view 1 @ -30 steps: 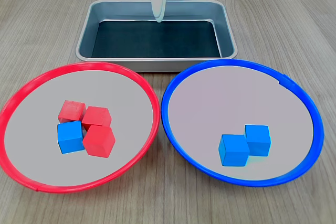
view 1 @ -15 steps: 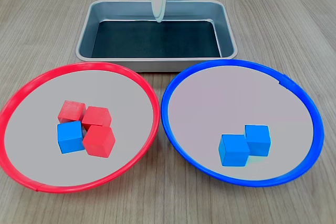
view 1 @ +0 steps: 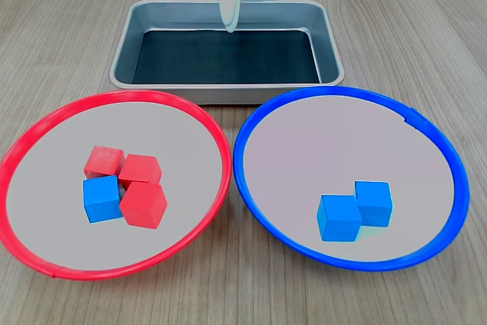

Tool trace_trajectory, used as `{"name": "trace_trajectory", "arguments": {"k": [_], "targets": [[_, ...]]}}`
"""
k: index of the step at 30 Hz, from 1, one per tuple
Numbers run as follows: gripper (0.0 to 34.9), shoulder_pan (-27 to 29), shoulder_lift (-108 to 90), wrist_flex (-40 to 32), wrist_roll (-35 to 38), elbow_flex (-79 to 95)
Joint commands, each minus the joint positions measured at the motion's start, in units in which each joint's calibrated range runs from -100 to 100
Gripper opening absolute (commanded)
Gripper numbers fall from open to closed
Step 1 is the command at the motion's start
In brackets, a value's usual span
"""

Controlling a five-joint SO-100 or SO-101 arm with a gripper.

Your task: Relocate any blue block in the red dish to the blue dish, correcting any misplacements.

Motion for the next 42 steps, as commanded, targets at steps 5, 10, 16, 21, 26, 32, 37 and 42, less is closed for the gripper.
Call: {"name": "trace_trajectory", "arguments": {"k": [5,10,16,21,26,32,37,42], "targets": [[0.3,-0.09,-0.26,0.07,0.0,-0.28],[0.3,-0.09,-0.26,0.07,0.0,-0.28],[1.2,-0.37,-0.26,-0.01,0.15,-0.28],[0.4,-0.37,-0.26,-0.51,0.15,-0.09],[0.3,0.85,3.75,-3.23,2.25,-3.46],[0.3,3.3,30.62,-7.44,5.23,-27.22],[0.3,5.75,55.44,-9.01,6.84,-48.7],[0.3,8.48,75.22,-10.58,9.67,-66.37]]}}
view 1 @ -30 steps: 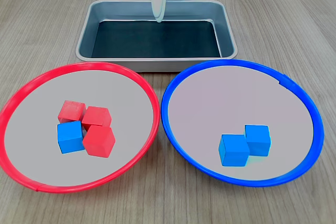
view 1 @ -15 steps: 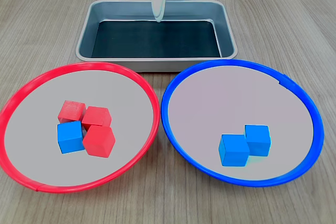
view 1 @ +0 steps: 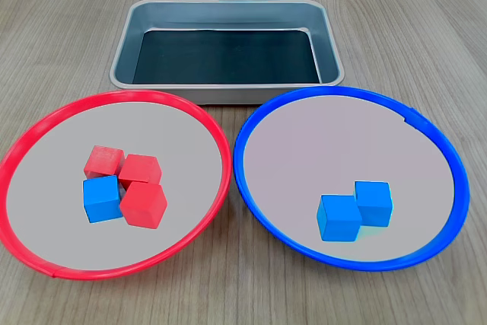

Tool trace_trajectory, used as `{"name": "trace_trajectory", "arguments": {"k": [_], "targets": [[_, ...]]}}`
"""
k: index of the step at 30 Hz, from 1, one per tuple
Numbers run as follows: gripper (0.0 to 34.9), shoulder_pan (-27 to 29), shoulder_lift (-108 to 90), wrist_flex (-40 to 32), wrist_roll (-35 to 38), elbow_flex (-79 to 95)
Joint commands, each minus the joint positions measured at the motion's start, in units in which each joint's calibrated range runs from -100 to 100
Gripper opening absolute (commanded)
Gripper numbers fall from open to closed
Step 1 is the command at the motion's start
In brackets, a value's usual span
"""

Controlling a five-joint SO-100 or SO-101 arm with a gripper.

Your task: Relocate any blue block in the red dish to the blue dish, correcting any misplacements.

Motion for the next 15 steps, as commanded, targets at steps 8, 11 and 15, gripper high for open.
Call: {"name": "trace_trajectory", "arguments": {"k": [8,11,15], "targets": [[0.3,7.83,45.65,2.35,5.03,-47.95],[1.0,8.96,50.69,2.76,6.15,-52.14],[1.4,10.65,57.94,5.49,7.28,-59.42]]}}
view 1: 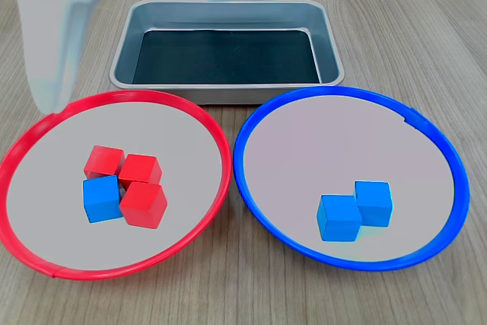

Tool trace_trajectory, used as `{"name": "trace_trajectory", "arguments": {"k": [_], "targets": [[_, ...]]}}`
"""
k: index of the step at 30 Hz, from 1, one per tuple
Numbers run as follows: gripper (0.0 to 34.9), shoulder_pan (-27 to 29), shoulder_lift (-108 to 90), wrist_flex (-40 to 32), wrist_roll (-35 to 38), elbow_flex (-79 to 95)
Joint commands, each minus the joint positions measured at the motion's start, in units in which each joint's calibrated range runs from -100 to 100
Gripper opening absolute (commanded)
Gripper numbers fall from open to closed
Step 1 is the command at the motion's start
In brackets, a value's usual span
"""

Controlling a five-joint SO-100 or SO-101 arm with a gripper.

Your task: Relocate any blue block in the red dish to the blue dish, correcting any misplacements.

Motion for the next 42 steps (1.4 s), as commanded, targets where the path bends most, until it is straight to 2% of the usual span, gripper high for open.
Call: {"name": "trace_trajectory", "arguments": {"k": [1,9,19,23,42], "targets": [[1.4,1.9,4.82,1.9,0.59,-8.79],[2.7,1.9,14.29,3.39,0.49,-18.71],[10.8,2.09,20.52,4.05,0.29,-24.18],[12.7,2.09,21.2,4.71,0.24,-24.18],[14.6,-1.3,21.46,6.86,-0.15,-22.81]]}}
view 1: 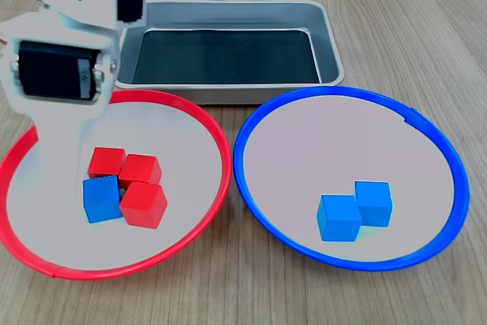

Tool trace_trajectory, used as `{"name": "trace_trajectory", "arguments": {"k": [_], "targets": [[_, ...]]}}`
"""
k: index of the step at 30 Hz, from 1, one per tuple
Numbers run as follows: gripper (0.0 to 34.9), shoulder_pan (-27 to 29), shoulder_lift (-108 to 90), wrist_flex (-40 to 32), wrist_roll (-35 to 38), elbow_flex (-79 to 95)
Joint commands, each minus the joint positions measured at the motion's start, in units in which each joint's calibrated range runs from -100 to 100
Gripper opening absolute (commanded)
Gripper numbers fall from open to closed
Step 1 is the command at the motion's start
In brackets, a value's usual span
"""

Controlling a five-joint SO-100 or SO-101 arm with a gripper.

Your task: Relocate any blue block in the red dish to the blue dish, correcting any misplacements.

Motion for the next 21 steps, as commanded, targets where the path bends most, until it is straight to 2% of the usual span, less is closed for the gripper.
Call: {"name": "trace_trajectory", "arguments": {"k": [1,21], "targets": [[14.7,-0.86,-0.54,0.33,-0.2,-1.03],[15.3,-2.08,1.85,-0.16,-0.05,-0.94]]}}
